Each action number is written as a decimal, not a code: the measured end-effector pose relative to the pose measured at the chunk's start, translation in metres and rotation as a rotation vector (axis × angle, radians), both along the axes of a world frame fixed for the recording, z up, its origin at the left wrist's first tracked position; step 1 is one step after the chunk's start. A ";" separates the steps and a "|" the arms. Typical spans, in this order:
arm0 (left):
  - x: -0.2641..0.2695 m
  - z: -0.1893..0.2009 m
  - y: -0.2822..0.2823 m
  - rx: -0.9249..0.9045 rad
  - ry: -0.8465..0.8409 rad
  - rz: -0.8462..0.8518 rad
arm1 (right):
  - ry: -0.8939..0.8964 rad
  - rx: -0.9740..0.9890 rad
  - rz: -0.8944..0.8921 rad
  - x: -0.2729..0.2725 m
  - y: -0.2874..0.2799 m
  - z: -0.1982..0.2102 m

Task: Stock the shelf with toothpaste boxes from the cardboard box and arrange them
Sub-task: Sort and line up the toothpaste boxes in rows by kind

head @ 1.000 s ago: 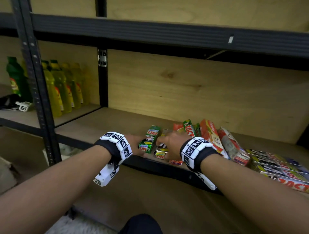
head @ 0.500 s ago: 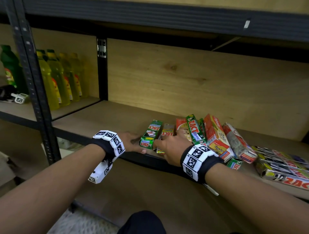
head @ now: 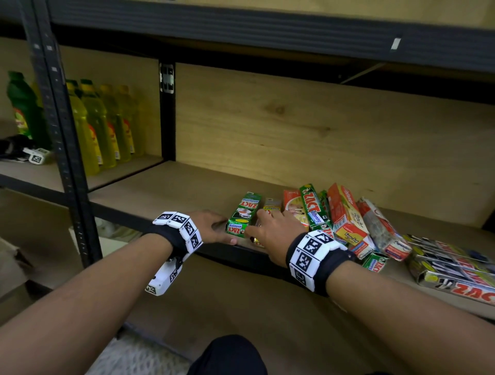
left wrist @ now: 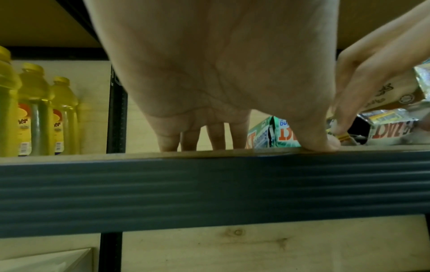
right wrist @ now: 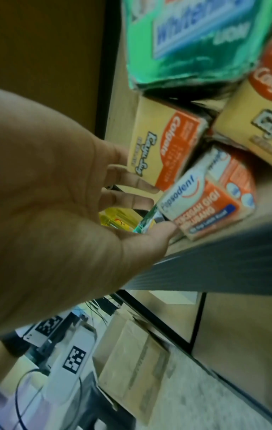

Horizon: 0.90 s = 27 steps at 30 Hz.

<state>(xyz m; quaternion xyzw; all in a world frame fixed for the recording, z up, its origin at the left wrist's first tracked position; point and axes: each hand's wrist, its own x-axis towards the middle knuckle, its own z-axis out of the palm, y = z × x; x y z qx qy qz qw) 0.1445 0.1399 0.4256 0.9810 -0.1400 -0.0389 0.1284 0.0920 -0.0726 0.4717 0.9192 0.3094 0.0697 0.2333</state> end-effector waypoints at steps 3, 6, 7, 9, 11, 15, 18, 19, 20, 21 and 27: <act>0.003 0.001 0.001 0.003 0.007 0.005 | 0.026 -0.025 0.006 0.005 0.003 0.002; 0.001 0.003 0.000 0.014 0.024 -0.010 | 0.090 -0.005 0.024 0.011 0.005 0.004; 0.001 0.003 0.001 0.017 0.026 -0.018 | 0.111 -0.013 0.020 0.012 0.006 0.005; 0.002 0.003 0.001 0.017 0.028 -0.035 | 0.132 -0.044 0.027 0.017 0.009 0.011; 0.004 0.002 0.002 0.012 0.026 -0.046 | 0.155 -0.096 0.055 0.021 0.011 0.019; 0.004 0.001 0.002 0.009 0.033 -0.036 | 0.172 -0.194 0.130 0.022 0.010 0.026; 0.005 0.000 0.003 -0.011 0.033 -0.047 | 0.144 -0.206 0.179 0.019 0.006 0.020; 0.006 0.000 0.003 -0.008 0.034 -0.047 | 0.145 -0.197 0.187 0.018 0.005 0.018; 0.007 -0.001 0.003 -0.011 0.033 -0.045 | 0.150 -0.186 0.196 0.016 0.004 0.018; 0.007 -0.001 0.003 -0.014 0.032 -0.037 | 0.157 -0.174 0.209 0.015 0.004 0.017; 0.007 -0.004 0.004 -0.058 0.009 0.012 | 0.275 -0.027 0.219 0.009 0.000 0.013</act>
